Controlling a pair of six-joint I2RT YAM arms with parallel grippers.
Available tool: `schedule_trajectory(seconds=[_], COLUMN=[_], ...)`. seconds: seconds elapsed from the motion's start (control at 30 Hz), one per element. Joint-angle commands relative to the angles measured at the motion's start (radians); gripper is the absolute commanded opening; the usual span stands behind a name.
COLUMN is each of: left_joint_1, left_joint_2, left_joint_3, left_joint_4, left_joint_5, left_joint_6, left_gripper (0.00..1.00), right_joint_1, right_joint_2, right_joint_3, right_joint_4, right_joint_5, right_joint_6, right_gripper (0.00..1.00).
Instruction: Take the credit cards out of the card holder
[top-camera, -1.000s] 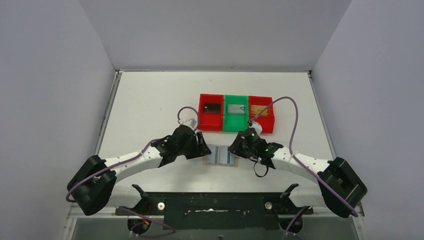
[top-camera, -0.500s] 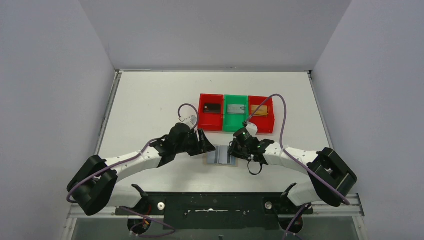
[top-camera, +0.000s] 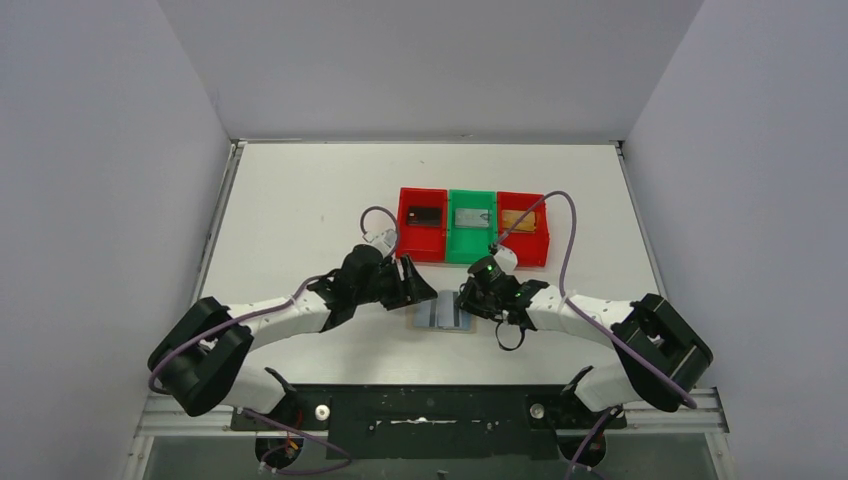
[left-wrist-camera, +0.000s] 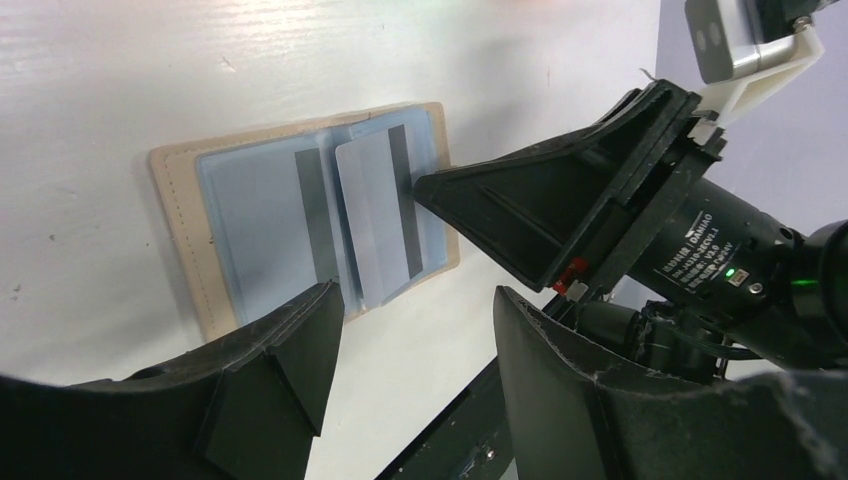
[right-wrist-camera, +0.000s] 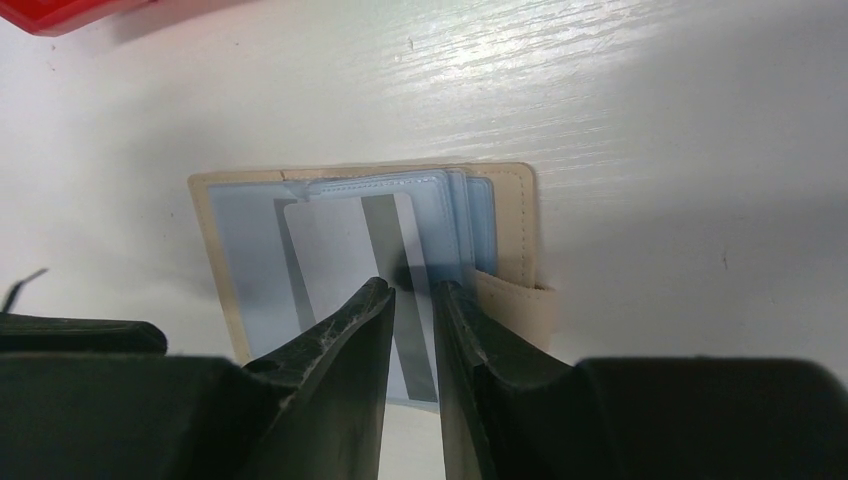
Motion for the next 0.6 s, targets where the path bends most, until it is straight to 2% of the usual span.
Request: schedule_trajectory(seconds=[0.0, 0.17, 0.57], left_joint_1=[0.008, 0.006, -0.022], left_joint_2=[0.051, 0.118, 0.261], left_joint_3=[-0.012, -0.018, 0.045], left_joint_4=[0.157, 0.234, 0.228], left_joint_5=[0.052, 0.076, 0.074], left_joint_6=[-0.041, -0.063, -0.036], left_gripper=[0.57, 0.57, 0.54], right_joint_1=[-0.011, -0.027, -0.046], right_joint_2=[0.011, 0.002, 0.006], right_joint_3=[-0.039, -0.072, -0.094], right_joint_4=[-0.043, -0.007, 0.01], right_joint_5=[0.036, 0.011, -0.007], right_joint_6=[0.006, 0.013, 0.026], right_gripper=[0.24, 0.24, 0.22])
